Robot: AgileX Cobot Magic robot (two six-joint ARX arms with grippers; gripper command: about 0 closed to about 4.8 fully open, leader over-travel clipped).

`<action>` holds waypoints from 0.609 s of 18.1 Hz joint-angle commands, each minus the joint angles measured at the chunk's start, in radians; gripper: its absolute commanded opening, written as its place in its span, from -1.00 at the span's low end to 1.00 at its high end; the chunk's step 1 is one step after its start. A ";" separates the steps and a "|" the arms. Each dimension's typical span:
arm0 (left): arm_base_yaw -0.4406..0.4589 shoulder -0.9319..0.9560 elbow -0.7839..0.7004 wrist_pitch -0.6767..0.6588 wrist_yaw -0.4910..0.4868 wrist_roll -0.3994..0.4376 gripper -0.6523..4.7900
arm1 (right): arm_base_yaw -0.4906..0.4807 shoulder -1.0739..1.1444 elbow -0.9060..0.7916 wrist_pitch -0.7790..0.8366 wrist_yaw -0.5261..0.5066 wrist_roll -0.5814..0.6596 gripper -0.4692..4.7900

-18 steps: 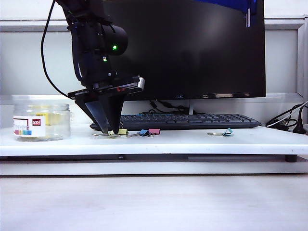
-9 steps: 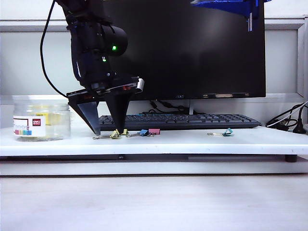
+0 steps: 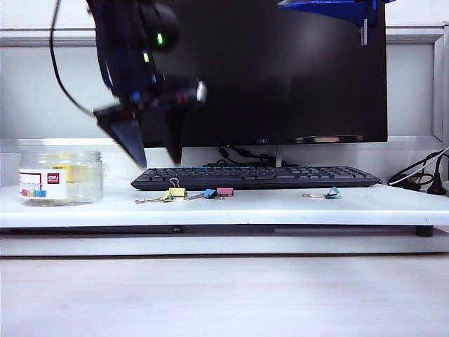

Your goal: Take the clips out of the round transparent plastic box and place them on the table.

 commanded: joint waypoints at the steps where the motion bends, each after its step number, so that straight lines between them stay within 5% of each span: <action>1: 0.005 -0.090 0.005 -0.010 -0.065 0.030 0.53 | 0.001 -0.004 0.011 0.013 -0.016 -0.037 -0.25; 4: 0.056 -0.163 0.005 -0.085 -0.147 0.038 0.53 | 0.001 -0.004 0.032 0.001 -0.016 -0.068 -0.25; 11: 0.152 -0.168 0.004 -0.188 -0.135 0.031 0.52 | 0.002 -0.004 0.145 -0.190 0.080 -0.227 -0.25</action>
